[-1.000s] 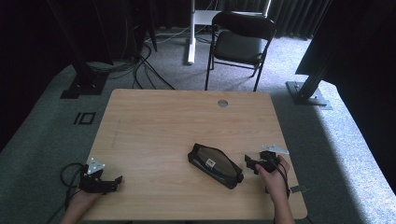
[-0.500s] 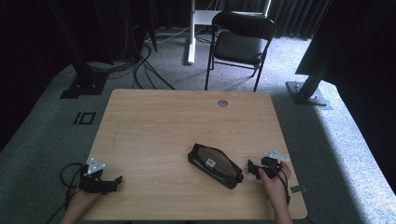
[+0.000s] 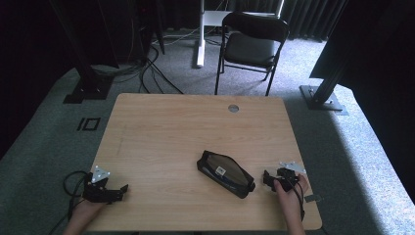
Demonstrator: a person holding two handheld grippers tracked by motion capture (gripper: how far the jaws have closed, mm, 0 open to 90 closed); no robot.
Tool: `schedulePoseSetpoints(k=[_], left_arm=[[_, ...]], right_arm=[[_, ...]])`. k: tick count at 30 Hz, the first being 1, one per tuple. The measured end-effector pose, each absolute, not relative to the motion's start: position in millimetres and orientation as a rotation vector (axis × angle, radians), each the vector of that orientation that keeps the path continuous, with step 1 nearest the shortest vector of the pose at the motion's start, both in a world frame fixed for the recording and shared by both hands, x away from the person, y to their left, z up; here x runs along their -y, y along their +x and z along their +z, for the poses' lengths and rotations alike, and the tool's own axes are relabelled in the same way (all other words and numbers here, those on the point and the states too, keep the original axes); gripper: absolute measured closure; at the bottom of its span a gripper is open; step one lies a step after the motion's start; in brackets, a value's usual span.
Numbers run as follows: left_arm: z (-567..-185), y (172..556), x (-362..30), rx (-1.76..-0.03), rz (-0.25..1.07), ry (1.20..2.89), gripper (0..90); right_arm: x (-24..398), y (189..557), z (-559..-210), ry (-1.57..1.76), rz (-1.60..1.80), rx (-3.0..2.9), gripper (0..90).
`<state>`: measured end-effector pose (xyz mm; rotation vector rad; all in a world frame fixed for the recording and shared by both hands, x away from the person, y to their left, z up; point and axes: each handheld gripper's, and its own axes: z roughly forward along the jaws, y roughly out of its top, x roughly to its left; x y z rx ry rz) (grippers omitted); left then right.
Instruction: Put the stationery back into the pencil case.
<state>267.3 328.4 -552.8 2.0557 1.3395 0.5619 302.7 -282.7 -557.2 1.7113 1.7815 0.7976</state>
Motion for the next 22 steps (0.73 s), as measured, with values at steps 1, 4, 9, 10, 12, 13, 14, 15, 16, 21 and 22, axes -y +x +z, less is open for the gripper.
schedulePoseSetpoints(k=[1, 4, 9, 10, 12, 13, 14, 15, 16, 21, 22], left_arm=[[-552.8, 267.2, -328.4, -1.340, 0.562, 2.056, 0.6], [-552.8, 267.2, -328.4, -1.340, 0.562, 2.055, 0.5], [-552.8, 267.2, -328.4, -1.340, 0.562, 2.055, 0.6], [-552.8, 267.2, -328.4, -1.340, 0.562, 2.055, 0.6], [-552.8, 267.2, -328.4, -1.340, 0.562, 2.055, 0.6], [-552.8, 267.3, -328.4, -1.340, 0.562, 2.056, 0.6], [-552.8, 267.3, -328.4, -1.340, 0.562, 2.056, 0.5], [-552.8, 267.3, -328.4, -1.340, 0.562, 2.056, 0.5], [-552.8, 267.2, -328.4, -1.340, 0.562, 2.055, 0.6], [-552.8, 267.3, -328.4, -1.340, 0.562, 2.055, 0.6], [-552.8, 267.3, -328.4, -1.340, 0.562, 2.055, 0.5]], right_arm=[[282.5, 302.2, -557.1, 1.715, 0.796, -1.779, 13.5], [282.3, 300.8, -557.2, 1.724, 0.788, -1.765, 13.2], [281.7, 299.3, -557.3, 1.756, 0.774, -1.729, 12.9], [281.1, 298.3, -557.2, 1.770, 0.765, -1.711, 12.9], [280.6, 297.5, -557.3, 1.784, 0.759, -1.691, 12.9], [280.6, 297.5, -557.3, 1.783, 0.759, -1.692, 12.9], [280.6, 297.5, -557.3, 1.783, 0.759, -1.692, 12.9], [280.6, 297.5, -557.3, 1.784, 0.760, -1.691, 12.9], [280.6, 297.5, -557.3, 1.784, 0.759, -1.692, 12.9], [280.6, 297.5, -557.3, 1.784, 0.760, -1.691, 12.9], [280.6, 297.6, -557.3, 1.784, 0.760, -1.691, 12.9]])
